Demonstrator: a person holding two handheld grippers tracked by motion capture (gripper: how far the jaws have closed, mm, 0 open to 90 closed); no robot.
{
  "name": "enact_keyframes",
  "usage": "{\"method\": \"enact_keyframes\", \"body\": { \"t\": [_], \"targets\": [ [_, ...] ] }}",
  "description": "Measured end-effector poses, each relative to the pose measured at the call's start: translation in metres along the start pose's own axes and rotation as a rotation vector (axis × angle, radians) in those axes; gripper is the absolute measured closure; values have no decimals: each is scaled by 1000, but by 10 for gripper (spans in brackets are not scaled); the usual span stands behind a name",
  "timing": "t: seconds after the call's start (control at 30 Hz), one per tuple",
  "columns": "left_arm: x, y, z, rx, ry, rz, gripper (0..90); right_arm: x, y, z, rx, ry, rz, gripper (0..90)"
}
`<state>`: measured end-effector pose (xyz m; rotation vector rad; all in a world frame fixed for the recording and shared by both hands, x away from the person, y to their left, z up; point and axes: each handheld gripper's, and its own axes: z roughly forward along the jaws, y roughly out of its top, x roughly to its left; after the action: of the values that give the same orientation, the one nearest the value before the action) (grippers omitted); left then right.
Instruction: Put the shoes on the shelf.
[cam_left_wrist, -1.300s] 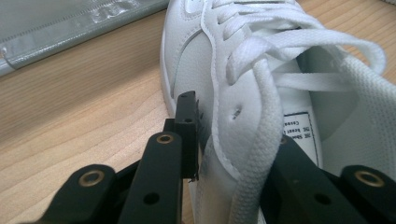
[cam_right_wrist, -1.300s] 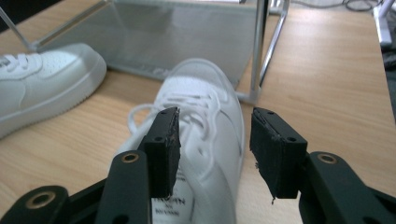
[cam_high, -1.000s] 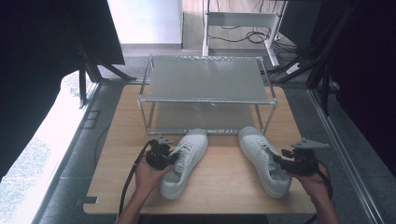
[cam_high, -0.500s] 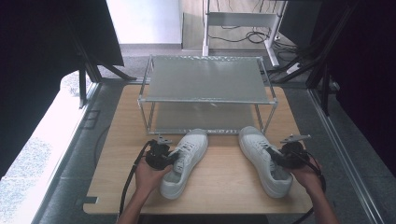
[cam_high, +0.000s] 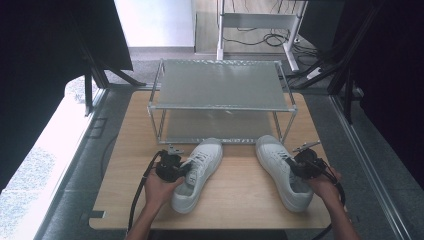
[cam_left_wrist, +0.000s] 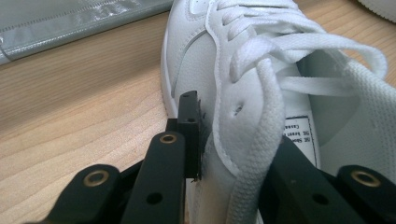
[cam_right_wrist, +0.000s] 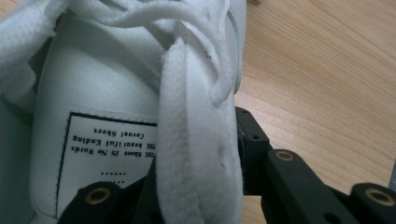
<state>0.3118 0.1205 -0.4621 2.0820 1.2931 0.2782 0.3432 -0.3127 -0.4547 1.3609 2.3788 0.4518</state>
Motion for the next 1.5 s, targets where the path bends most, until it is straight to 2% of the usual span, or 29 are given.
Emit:
{"method": "enact_keyframes", "body": {
  "t": [0.13,0.33,0.43,0.47,0.53,0.6,0.63,0.77,0.8,0.87,0.9,0.93,0.97,1.0,1.03,1.07,1.1,1.13,1.17,1.23,1.37,1.4,1.43,1.5],
  "targets": [
    [0,0,0,-2,1,-1,789,0,-2,0,-9,-19,9,844],
    [3,-2,-1,-26,-19,-18,801,-1,-4,-1,-35,-16,44,856],
    [6,-3,-1,-37,-28,-28,806,-3,-6,-1,-66,22,76,857],
    [6,-3,-1,-37,-28,-28,807,-3,-6,-1,-66,22,76,857],
    [9,-4,-2,-51,-41,-40,808,-3,-7,-3,-93,57,88,859],
    [11,-4,-3,-56,-46,-44,808,-1,-8,-4,-108,54,85,859],
    [13,-5,-3,-65,-63,-56,809,0,-8,-5,-118,51,85,859],
    [16,-7,-4,-78,-87,-72,809,-1,-12,-9,-160,58,103,859],
    [19,-8,-6,-88,-106,-89,809,-4,-16,-13,-190,75,133,858],
    [20,-9,-8,-92,-117,-95,809,-5,-19,-14,-212,82,150,858],
    [22,-10,-9,-100,-128,-102,809,-7,-23,-16,-243,105,179,858],
    [24,-11,-10,-107,-139,-108,809,-7,-23,-16,-243,105,179,858],
    [26,-14,-13,-123,-156,-121,808,-10,-28,-20,-267,133,198,858],
    [26,-14,-13,-123,-156,-121,808,-10,-30,-21,-282,140,202,858],
    [27,-15,-15,-129,-163,-127,808,-10,-30,-21,-282,140,202,858],
    [29,-18,-18,-144,-182,-144,808,-11,-34,-22,-301,155,222,858],
    [29,-18,-18,-144,-182,-144,808,-12,-36,-22,-309,165,232,858],
    [31,-20,-22,-160,-205,-155,808,-13,-38,-21,-318,177,243,858],
    [31,-20,-22,-160,-205,-155,808,-13,-38,-21,-318,177,243,858],
    [33,-20,-28,-187,-239,-179,808,-15,-41,-20,-338,212,270,858],
    [36,-21,-33,-217,-268,-194,807,-17,-44,-21,-363,246,293,857],
    [37,-20,-36,-238,-295,-202,807,-18,-44,-21,-369,253,300,858],
    [37,-20,-36,-238,-295,-202,807,-18,-44,-21,-369,253,300,858],
    [39,-20,-41,-265,-326,-217,807,-19,-45,-21,-389,275,322,858]
  ]
}}
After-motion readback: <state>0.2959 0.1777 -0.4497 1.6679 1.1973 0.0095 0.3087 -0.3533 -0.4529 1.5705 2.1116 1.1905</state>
